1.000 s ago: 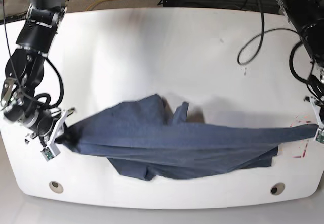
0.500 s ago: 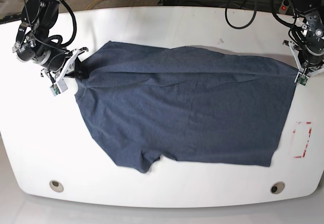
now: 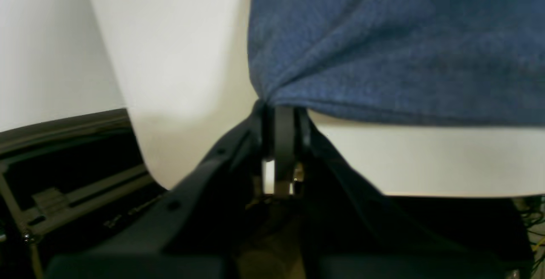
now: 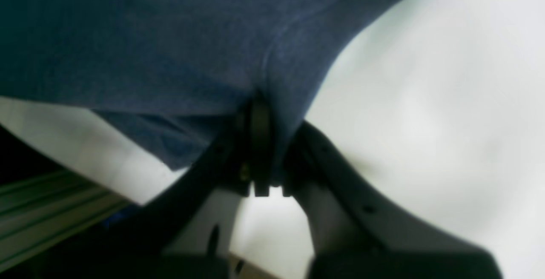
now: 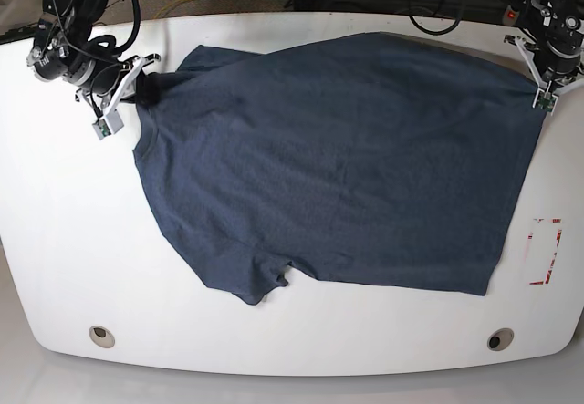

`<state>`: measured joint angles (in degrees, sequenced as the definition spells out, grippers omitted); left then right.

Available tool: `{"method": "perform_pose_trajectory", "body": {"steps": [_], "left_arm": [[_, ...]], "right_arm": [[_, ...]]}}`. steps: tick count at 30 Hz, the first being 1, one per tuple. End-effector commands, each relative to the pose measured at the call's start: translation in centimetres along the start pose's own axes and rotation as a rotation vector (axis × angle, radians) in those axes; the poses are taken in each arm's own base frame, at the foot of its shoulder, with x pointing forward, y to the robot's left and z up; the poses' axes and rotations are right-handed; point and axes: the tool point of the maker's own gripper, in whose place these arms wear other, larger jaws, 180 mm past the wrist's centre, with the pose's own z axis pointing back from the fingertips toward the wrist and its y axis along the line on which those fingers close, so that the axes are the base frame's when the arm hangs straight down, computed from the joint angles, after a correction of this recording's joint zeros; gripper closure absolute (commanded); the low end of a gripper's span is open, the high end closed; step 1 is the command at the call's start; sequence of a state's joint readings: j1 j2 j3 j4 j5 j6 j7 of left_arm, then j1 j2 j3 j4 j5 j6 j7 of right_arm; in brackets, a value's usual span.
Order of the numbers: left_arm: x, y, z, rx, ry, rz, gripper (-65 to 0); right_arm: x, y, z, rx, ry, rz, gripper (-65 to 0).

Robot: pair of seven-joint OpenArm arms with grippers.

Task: Fold the T-shirt properly
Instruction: 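Lay the shirt flat by drawing both grippers back across the table, then open the right gripper and release the shirt corner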

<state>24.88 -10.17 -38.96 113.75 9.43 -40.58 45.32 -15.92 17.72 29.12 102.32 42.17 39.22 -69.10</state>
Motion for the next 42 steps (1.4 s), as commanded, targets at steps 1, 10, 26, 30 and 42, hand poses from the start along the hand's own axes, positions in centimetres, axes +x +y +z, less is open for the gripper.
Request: {"method": "perform_pose_trajectory", "body": {"steps": [1, 10, 26, 30, 42], "left_arm": [[0.9, 1.3, 0.4, 0.04, -0.029, -0.008, 0.0], [4.9, 3.4, 0.0, 0.097, -0.125, 0.024, 0.0], [6.8, 3.6, -0.4, 0.086, -0.155, -0.032, 0.0], [6.8, 3.5, -0.4, 0.085, -0.155, -0.031, 0.0], [6.7, 3.5, -0.4, 0.082, -0.154, -0.032, 0.0]], "right_arm": [[3.2, -0.5, 0.6, -0.011, -0.087, 0.038, 0.0], [7.6, -2.1, -1.2, 0.018, -0.173, -0.014, 0.0], [5.9, -1.0, -2.4, 0.122, -0.185, -0.13, -43.8], [3.3, 0.4, -2.0, 0.144, -0.152, -0.144, -43.8], [-2.1, 4.0, -3.2, 0.193, -0.085, -0.258, -43.8]]}}
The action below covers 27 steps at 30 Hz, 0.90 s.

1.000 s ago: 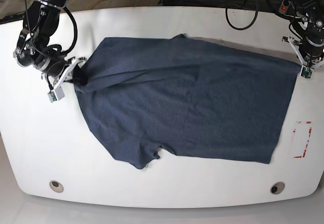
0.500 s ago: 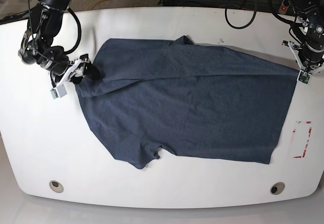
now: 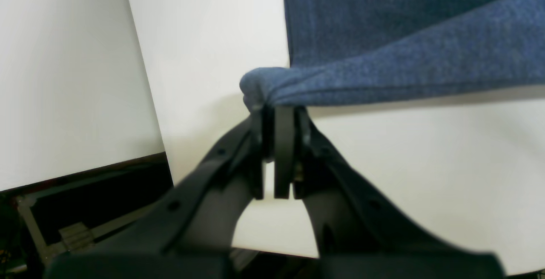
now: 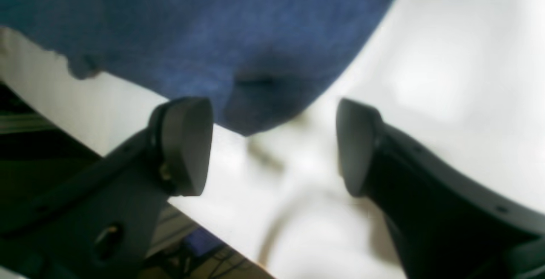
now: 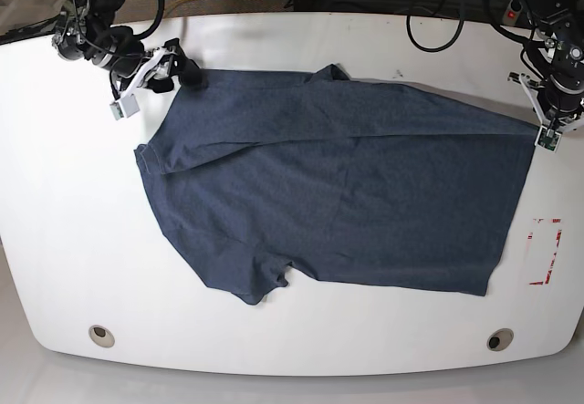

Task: Fold the T-shirt properly
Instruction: 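Open the right gripper and release the shirt corner, then regrasp the shirt edge with the right gripper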

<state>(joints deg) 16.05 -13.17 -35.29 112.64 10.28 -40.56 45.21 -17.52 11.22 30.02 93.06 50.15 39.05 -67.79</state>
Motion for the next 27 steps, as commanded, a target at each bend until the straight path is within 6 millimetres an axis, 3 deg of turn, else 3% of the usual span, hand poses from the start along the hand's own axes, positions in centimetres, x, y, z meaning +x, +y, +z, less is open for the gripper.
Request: {"method": "perform_pose_trajectory", "body": {"steps": [1, 5, 12, 16, 23, 25, 27], "left_arm": [[0.8, 1.0, 0.3, 0.029, -0.028, -0.005, 0.0], [0.8, 1.0, 0.3, 0.029, -0.028, -0.005, 0.0], [0.8, 1.0, 0.3, 0.029, -0.028, -0.005, 0.0], [0.7, 0.9, 0.4, 0.028, -0.025, -0.006, 0.0], [0.7, 0.9, 0.4, 0.028, -0.025, -0.006, 0.0], [0.7, 0.9, 0.4, 0.027, -0.025, -0.005, 0.0], [0.7, 0.9, 0.4, 0.025, -0.027, -0.004, 0.0]], "right_arm": [[0.6, 0.6, -0.2, 0.006, -0.026, 0.012, -43.8], [0.0, 0.9, -1.5, -0.025, 0.003, 0.01, -43.6], [0.7, 1.2, -3.6, -0.084, 0.03, 0.043, -41.9], [2.3, 1.2, -3.9, -0.082, 0.001, 0.051, -29.2], [2.2, 1.0, -3.6, -0.091, 0.0, 0.052, -4.3], [1.9, 0.9, -3.5, -0.093, 0.006, 0.047, 0.0], [0.5, 0.9, -3.3, -0.096, 0.029, 0.035, 0.0]]}}
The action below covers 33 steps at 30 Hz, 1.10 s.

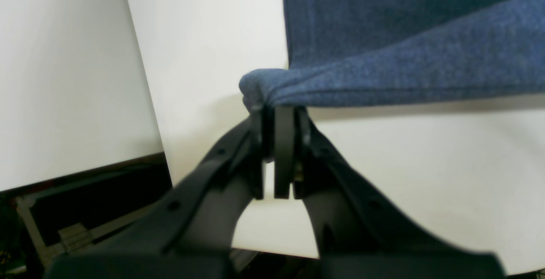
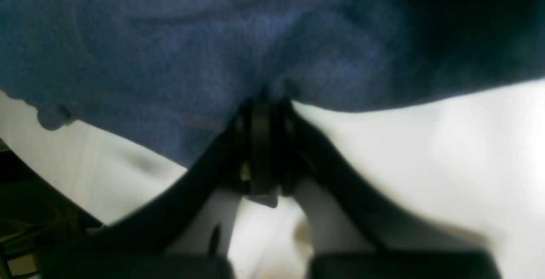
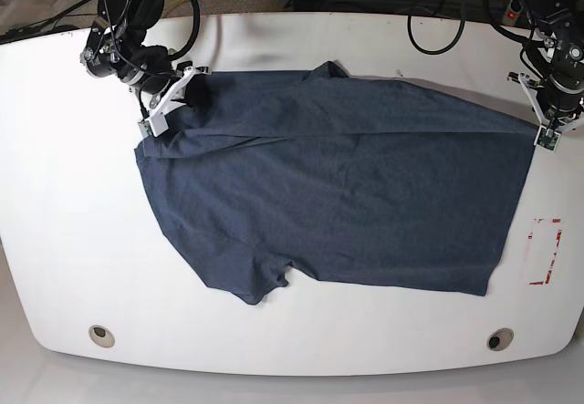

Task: Fold the T-shirt properly
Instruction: 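Regrasp the shirt edge with the right gripper, then pull the shirt edge with both grippers to smooth it flat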

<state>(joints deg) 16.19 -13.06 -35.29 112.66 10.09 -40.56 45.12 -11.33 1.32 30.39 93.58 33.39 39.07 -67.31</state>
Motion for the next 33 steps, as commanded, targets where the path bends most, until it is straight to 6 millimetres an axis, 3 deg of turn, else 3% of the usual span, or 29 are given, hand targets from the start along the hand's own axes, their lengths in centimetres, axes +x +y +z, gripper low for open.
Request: {"method": "perform_pose_trajectory", "body": {"steps": [1, 9, 15, 19, 27, 30, 33], "left_arm": [[0.7, 1.0, 0.4, 0.028, -0.024, -0.007, 0.0], [-0.2, 0.4, 0.4, 0.012, -0.005, -0.012, 0.0], [-0.3, -0.1, 0.4, 0.004, -0.002, 0.0, 0.0], [-0.4, -0.2, 0.4, 0.002, -0.001, 0.003, 0.0], [-0.3, -0.3, 0.4, 0.001, -0.001, 0.002, 0.0], [-0.3, -0.3, 0.4, 0.001, -0.001, 0.002, 0.0], [-0.3, -0.3, 0.4, 0.001, -0.001, 0.002, 0.0]], "right_arm": [[-0.6, -0.2, 0.9, -0.016, 0.003, 0.015, 0.0], [-2.1, 1.4, 5.2, -0.095, -0.002, 0.126, 0.0], [-4.4, 0.7, 6.8, -0.14, 0.028, 0.085, 0.0], [-6.0, 0.2, 7.7, -0.156, 0.053, 0.06, -11.7], [-6.4, -0.5, 9.5, -0.15, -0.01, -0.032, -37.3], [-6.6, -0.8, 9.7, -0.159, -0.014, -0.045, -44.4], [-7.4, -1.1, 9.1, -0.144, -0.002, -0.082, -46.6]]}}
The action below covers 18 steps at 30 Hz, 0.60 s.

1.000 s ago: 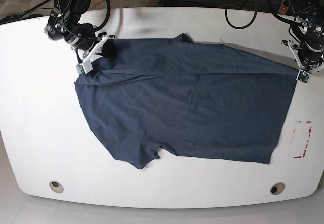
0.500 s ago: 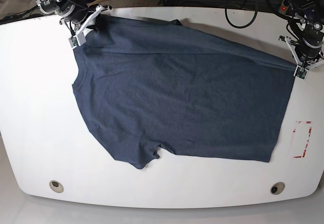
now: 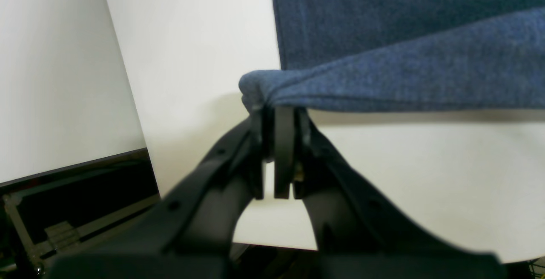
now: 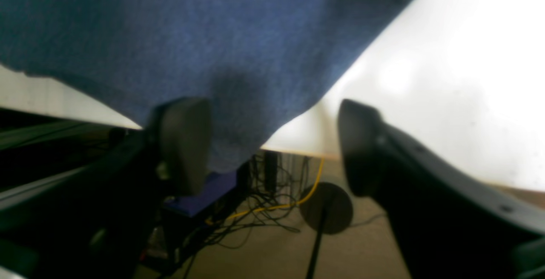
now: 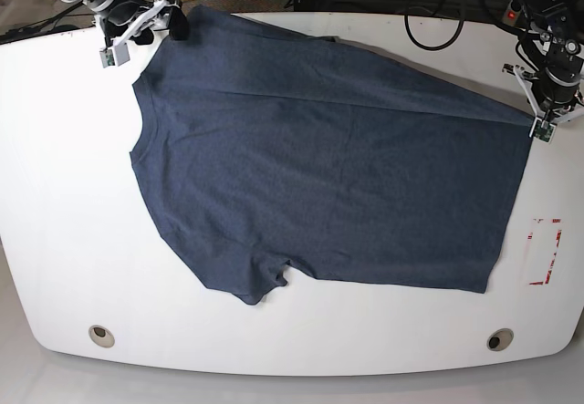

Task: Fold the T-shirt properly
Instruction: 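Pull the shirt edge with both grippers to smooth it flat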

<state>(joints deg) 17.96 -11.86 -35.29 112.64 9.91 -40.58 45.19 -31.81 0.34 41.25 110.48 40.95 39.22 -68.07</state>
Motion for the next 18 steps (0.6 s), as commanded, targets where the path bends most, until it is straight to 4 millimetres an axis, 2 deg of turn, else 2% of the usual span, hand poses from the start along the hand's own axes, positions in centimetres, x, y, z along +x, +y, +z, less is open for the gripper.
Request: {"method": "perform_pose_trajectory", "body": {"steps": [1, 8, 11, 18], "left_arm": [[0.7, 1.0, 0.4, 0.03, -0.026, -0.006, 0.0], [0.7, 1.0, 0.4, 0.031, -0.025, -0.007, 0.0], [0.7, 1.0, 0.4, 0.031, -0.025, -0.007, 0.0], [0.7, 1.2, 0.4, 0.034, -0.023, -0.012, 0.0]], "right_arm": [[-0.5, -0.4, -0.5, 0.017, 0.0, -0.034, -46.6], [-1.5, -0.9, -2.3, 0.053, 0.026, -0.102, -46.6], [-0.8, -0.6, -2.5, 0.061, 0.011, -0.093, -46.6], [-1.4, 2.1, -3.8, 0.131, 0.027, -0.097, -46.6]]}}
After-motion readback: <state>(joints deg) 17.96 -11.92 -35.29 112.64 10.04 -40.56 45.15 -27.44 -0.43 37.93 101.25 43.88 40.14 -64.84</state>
